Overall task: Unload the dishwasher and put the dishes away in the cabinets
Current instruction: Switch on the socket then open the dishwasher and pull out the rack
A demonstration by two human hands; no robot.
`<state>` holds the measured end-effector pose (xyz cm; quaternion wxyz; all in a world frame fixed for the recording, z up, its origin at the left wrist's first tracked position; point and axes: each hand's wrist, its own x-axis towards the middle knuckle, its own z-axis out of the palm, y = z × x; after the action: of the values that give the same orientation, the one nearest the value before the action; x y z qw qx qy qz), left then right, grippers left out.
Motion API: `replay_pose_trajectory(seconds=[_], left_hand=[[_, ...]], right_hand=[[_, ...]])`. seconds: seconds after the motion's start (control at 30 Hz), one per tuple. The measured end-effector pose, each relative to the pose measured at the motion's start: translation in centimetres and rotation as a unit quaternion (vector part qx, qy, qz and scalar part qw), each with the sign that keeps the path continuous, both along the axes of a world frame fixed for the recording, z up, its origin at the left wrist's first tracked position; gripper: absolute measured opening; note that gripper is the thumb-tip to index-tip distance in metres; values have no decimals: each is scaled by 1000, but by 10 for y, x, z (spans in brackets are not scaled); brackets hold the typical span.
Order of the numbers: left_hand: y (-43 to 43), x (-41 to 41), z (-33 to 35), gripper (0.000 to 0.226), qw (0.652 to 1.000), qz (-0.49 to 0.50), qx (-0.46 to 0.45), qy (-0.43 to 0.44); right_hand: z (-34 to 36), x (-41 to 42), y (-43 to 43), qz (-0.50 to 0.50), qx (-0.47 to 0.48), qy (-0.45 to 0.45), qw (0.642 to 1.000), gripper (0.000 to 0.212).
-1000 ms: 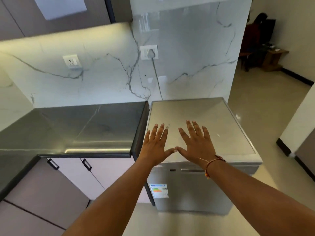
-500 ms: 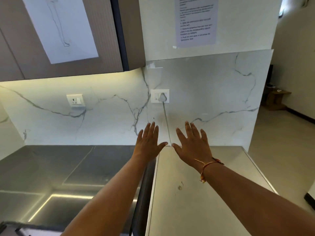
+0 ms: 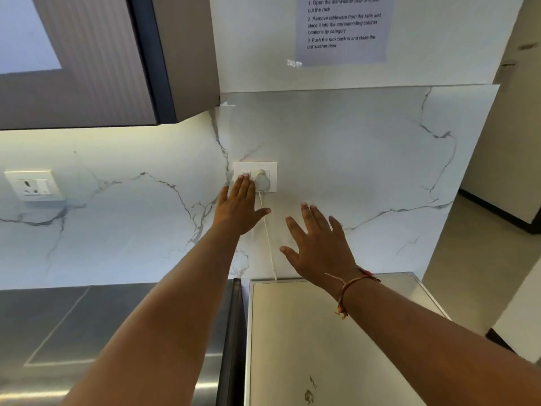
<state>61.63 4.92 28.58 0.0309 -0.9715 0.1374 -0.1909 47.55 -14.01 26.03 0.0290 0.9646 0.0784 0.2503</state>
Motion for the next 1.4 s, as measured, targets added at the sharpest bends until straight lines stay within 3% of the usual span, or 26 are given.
replay_pose_trajectory(seconds=[0.3, 0.5, 0.8, 1.03, 1.13, 1.27, 1.33, 1.4], left_hand=[[0, 33, -21, 94, 997, -16, -29, -70], [-27, -10, -44, 84, 989, -43, -106, -92], [-91, -161, -144, 76, 989, -89, -90, 77], [-141, -295, -204, 58, 964, -53, -175, 191], [-163, -353, -222, 45, 922, -59, -282, 259], [-197, -432, -242, 26, 825, 6, -443, 351], [-208, -473, -250, 27, 746, 80, -533, 390], [-214, -513, -260, 32, 622, 170, -635, 426]], right_hand=[[-17, 31, -16, -3, 2, 24, 1000, 69], [-34, 30, -21, -7, 16, 35, 999, 69], [-109, -51, -64, -30, 32, 115, 992, 74], [-163, -158, -116, -42, 55, 206, 976, 69], [-184, -215, -142, -43, 81, 252, 963, 62], [-217, -292, -172, -16, 155, 288, 945, 57], [-233, -327, -179, -17, 253, 268, 929, 50], [-246, -362, -181, -36, 344, 248, 905, 39]])
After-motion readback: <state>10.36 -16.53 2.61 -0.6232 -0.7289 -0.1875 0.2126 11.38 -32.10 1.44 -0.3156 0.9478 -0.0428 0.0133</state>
